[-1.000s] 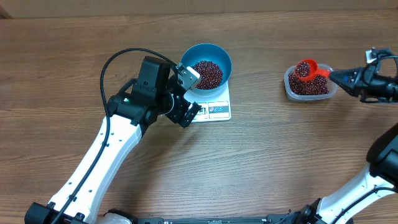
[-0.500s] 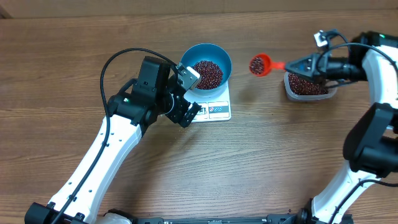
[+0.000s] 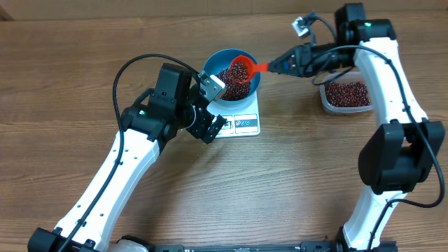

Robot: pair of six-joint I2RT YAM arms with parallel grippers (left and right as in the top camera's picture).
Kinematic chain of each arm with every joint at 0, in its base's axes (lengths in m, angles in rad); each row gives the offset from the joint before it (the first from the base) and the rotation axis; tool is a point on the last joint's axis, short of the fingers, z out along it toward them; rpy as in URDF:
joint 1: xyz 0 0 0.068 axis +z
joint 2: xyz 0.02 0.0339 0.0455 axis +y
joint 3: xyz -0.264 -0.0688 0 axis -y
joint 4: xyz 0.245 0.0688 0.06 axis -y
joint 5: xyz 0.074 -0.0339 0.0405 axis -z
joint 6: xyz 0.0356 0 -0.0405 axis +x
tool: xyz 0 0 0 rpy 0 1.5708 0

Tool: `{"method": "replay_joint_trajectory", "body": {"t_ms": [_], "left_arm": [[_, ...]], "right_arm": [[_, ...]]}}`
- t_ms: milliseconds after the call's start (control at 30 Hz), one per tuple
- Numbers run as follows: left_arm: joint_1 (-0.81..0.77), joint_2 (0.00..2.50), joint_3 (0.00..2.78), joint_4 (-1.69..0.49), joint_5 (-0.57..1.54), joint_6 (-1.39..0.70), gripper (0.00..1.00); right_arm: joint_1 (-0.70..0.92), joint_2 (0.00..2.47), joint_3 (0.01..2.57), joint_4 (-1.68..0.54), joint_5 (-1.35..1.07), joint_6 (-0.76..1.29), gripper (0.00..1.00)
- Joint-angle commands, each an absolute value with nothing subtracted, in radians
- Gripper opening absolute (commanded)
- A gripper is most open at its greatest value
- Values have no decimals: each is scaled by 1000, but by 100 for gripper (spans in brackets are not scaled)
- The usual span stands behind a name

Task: Scoop item into bowl and weigh 150g on scale
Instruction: 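Carry the filled scoop with the right gripper over the teal bowl, then tip the scoop to pour beans into the teal bowl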

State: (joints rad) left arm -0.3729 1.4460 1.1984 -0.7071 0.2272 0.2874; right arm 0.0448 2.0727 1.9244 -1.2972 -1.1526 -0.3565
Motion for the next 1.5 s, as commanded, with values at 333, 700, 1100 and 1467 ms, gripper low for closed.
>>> {"method": "replay_joint_trajectory", "body": {"t_ms": [333, 700, 1100, 1467], "left_arm": [[-373, 1446, 1219, -703, 221, 291, 100], [-373, 1446, 1219, -703, 221, 291, 100], [-373, 1446, 1219, -703, 221, 291, 100], [-373, 1446, 1219, -703, 221, 291, 100]], "right_arm": [[186, 2076, 2152, -1277, -615, -70, 4], [406, 2076, 2292, -1357, 10, -26, 4], [515, 2076, 2292, -1342, 222, -30, 4], [350, 1992, 2292, -1350, -186, -60, 4]]}}
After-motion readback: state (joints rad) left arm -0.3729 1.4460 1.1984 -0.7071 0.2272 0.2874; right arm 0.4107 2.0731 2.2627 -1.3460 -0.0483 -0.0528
